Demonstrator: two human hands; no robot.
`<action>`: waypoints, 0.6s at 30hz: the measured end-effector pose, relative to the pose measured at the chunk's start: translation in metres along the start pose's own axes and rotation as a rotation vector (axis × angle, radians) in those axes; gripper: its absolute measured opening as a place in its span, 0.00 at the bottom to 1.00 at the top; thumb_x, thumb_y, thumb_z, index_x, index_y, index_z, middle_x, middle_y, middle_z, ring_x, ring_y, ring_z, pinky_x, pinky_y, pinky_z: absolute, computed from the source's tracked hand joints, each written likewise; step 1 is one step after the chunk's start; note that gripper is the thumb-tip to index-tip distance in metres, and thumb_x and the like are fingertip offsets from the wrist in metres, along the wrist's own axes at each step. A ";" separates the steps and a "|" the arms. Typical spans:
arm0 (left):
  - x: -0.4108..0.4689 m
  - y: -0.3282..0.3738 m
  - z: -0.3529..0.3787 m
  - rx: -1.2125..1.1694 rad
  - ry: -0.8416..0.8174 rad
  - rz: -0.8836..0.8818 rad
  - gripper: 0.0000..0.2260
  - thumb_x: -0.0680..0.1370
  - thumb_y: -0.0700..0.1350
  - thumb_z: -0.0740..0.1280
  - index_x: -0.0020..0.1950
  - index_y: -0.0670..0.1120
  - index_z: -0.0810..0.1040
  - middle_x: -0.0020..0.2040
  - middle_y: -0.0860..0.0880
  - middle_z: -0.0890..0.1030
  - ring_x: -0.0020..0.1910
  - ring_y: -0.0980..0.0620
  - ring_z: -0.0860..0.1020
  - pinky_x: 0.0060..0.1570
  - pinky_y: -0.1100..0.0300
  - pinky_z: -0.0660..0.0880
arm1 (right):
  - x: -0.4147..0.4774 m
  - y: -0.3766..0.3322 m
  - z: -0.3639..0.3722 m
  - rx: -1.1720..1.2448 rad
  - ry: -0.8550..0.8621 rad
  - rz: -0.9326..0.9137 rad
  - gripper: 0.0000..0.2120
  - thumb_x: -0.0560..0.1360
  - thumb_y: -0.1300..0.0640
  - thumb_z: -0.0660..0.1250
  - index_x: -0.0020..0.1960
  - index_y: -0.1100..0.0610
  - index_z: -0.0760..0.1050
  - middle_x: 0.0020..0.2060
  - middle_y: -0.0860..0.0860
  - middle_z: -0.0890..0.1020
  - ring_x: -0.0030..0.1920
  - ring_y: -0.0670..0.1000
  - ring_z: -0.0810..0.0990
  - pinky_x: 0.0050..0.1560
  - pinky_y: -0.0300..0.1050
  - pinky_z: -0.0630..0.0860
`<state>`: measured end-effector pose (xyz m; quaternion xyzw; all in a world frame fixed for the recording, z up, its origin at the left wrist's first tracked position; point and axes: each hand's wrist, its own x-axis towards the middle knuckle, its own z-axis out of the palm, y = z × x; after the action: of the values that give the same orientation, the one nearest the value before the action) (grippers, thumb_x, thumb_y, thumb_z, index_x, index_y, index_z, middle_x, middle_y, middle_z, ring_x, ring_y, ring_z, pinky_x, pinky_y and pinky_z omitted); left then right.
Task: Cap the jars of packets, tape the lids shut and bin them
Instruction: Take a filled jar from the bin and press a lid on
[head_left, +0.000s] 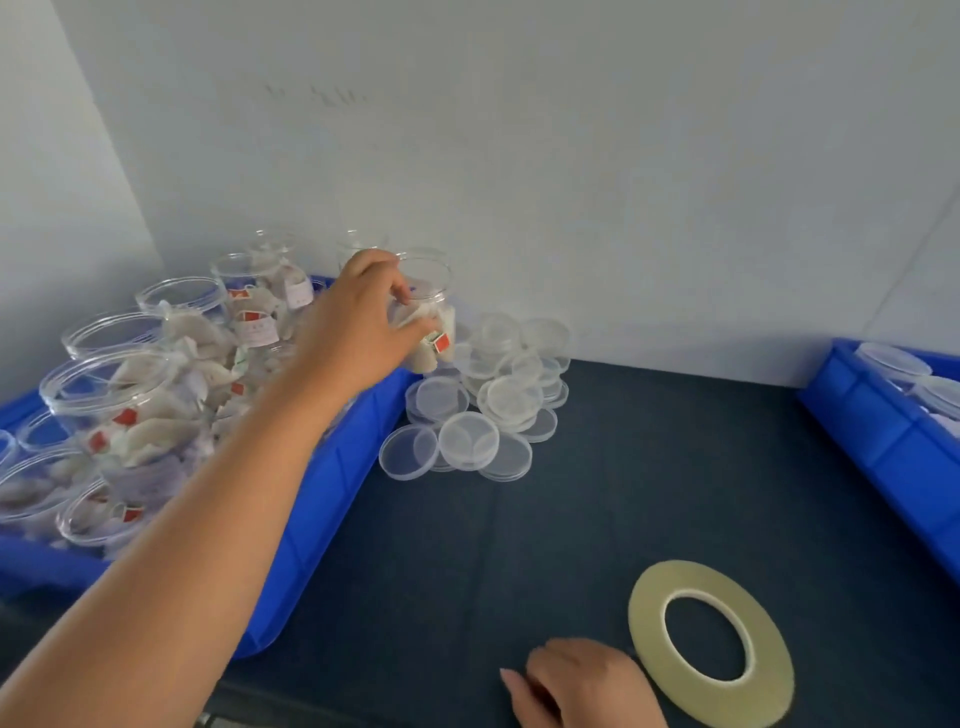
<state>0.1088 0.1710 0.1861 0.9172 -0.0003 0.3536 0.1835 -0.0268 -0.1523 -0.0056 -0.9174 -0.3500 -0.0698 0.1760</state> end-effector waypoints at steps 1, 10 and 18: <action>-0.015 0.013 -0.007 -0.066 -0.020 0.032 0.17 0.74 0.60 0.77 0.51 0.51 0.77 0.68 0.57 0.74 0.57 0.65 0.76 0.57 0.55 0.77 | 0.002 -0.001 -0.001 0.060 0.046 -0.002 0.24 0.66 0.38 0.80 0.27 0.50 0.71 0.24 0.43 0.72 0.24 0.42 0.72 0.25 0.37 0.71; -0.198 0.100 0.027 -0.192 -0.485 0.053 0.15 0.75 0.67 0.72 0.49 0.62 0.69 0.75 0.72 0.62 0.58 0.65 0.78 0.48 0.76 0.67 | 0.003 -0.002 -0.006 0.518 0.158 0.373 0.58 0.61 0.24 0.76 0.83 0.39 0.54 0.70 0.30 0.71 0.62 0.33 0.77 0.57 0.30 0.75; -0.218 0.104 0.032 -0.297 -0.357 0.086 0.25 0.76 0.71 0.69 0.70 0.65 0.70 0.79 0.70 0.64 0.61 0.71 0.77 0.50 0.75 0.74 | 0.007 0.001 -0.008 0.595 0.274 0.392 0.41 0.69 0.32 0.76 0.75 0.26 0.57 0.62 0.28 0.78 0.58 0.33 0.81 0.49 0.31 0.78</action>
<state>-0.0477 0.0347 0.0582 0.9272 -0.1240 0.1893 0.2984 -0.0211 -0.1516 0.0032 -0.8579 -0.1460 -0.0519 0.4899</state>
